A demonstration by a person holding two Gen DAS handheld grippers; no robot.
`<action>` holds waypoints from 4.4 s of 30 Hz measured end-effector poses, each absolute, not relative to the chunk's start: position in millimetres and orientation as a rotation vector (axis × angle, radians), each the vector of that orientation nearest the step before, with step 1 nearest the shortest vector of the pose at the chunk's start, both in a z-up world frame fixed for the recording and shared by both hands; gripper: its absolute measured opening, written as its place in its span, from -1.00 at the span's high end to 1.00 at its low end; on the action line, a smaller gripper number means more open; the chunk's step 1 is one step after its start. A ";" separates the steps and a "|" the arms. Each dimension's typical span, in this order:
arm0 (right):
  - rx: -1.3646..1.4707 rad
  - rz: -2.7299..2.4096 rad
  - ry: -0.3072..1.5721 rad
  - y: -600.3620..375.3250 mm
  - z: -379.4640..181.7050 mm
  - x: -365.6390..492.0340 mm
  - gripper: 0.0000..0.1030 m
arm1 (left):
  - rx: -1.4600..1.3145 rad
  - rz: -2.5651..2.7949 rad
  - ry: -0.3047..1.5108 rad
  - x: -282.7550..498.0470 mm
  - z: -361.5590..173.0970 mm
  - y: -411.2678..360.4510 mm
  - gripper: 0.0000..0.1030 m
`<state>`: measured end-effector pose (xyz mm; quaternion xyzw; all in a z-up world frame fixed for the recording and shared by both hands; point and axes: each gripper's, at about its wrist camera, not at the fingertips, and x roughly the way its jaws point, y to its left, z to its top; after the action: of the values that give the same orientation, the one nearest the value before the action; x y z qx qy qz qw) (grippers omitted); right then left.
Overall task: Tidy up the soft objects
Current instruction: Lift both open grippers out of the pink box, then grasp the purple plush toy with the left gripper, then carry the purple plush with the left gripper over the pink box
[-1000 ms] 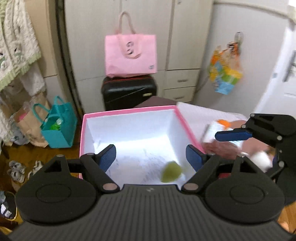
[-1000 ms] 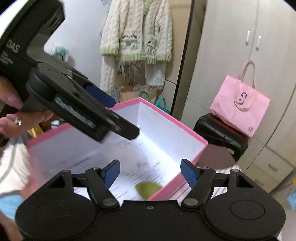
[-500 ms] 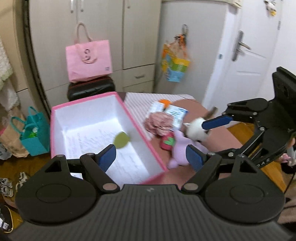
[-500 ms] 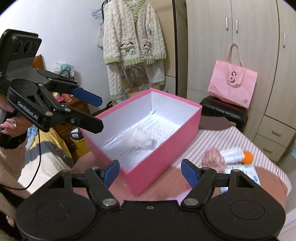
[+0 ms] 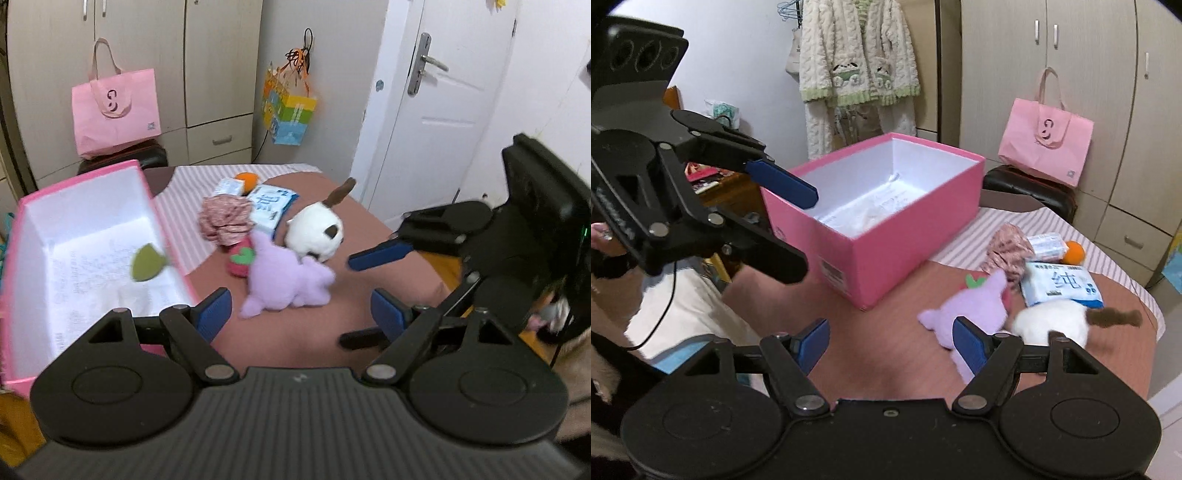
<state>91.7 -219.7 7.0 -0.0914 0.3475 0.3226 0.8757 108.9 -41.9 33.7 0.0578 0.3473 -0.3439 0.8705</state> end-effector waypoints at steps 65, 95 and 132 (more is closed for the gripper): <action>0.068 0.470 0.632 -235.1 -106.9 107.5 0.02 | -0.166 -0.447 0.763 115.4 -84.4 -97.6 0.08; -0.095 0.788 0.673 -137.3 3.3 76.7 0.01 | -0.123 -0.453 0.859 84.8 29.2 23.8 0.10; -0.205 0.640 0.761 -44.8 -22.0 315.6 0.00 | -0.385 -0.333 0.986 342.4 -39.9 91.6 0.03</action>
<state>315.6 -44.8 -22.0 -0.0982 0.3645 0.3064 0.8739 342.4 91.6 -39.9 -0.1827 0.4682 -0.1581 0.8500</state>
